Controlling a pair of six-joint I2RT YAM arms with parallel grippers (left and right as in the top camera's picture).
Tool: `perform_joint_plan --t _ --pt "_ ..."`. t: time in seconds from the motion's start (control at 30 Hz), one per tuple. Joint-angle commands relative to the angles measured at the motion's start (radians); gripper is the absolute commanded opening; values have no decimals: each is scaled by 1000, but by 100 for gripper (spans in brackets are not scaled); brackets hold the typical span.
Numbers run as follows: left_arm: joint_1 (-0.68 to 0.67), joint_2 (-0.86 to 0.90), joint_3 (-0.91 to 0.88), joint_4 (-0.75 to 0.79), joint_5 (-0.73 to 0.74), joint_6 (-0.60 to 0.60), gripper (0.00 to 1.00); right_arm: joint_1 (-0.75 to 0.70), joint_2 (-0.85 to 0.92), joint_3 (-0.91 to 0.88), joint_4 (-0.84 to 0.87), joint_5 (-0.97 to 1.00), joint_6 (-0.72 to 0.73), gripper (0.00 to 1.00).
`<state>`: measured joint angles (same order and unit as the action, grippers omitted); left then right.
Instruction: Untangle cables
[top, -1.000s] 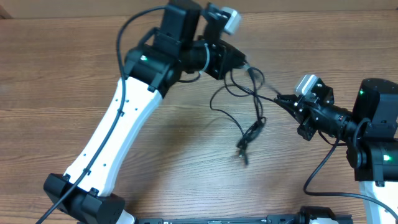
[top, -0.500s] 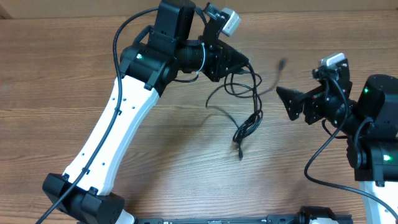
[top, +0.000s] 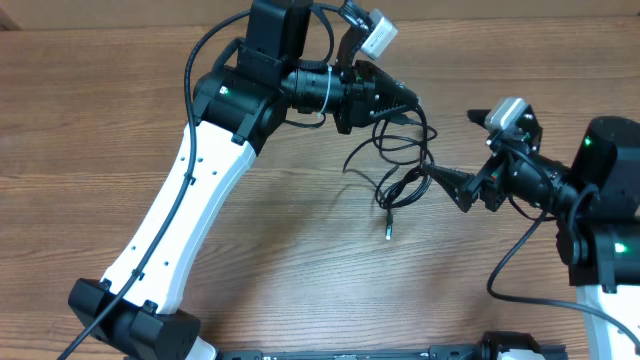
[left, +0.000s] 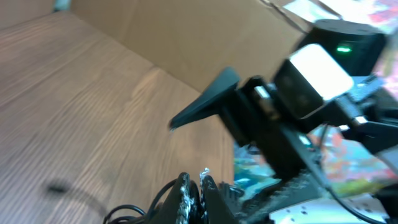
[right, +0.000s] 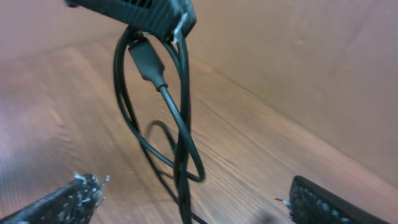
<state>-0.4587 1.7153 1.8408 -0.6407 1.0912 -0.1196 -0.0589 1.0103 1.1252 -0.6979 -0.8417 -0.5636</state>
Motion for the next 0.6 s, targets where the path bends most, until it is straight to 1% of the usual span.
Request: perform_joint_plan --t 0.0,0.03,0.13,0.2,0.23,0.27,0.3,0.33,0.43,0.47,0.57 --pt "-29 -19 13 13 93 7 4 -4 39 2 2 -125 -77 86" --pt "-37 -19 13 12 93 8 4 -4 46 2 7 -129 -78 81" --pt "-55 -19 13 15 88 8 4 -4 58 2 19 -129 -78 57" --pt "-58 -19 13 14 88 8 4 -4 58 2 26 -129 -77 44" --pt "-58 -19 13 14 88 8 4 -4 58 2 32 -129 -77 35" --pt "-58 -19 13 14 87 8 4 -4 58 2 35 -129 -77 16" --pt "-58 -19 13 14 84 8 4 -4 58 2 35 -129 -76 6" --pt "-58 -19 13 14 72 8 4 -4 58 2 35 -129 -68 4" --pt "-55 -19 13 13 -23 7 4 -4 58 2 12 -129 -62 4" --pt "-51 -19 13 9 -84 -6 4 -4 58 2 2 -129 -62 4" --pt "-35 -19 13 -9 -256 -100 4 -4 58 2 -24 -129 -62 4"
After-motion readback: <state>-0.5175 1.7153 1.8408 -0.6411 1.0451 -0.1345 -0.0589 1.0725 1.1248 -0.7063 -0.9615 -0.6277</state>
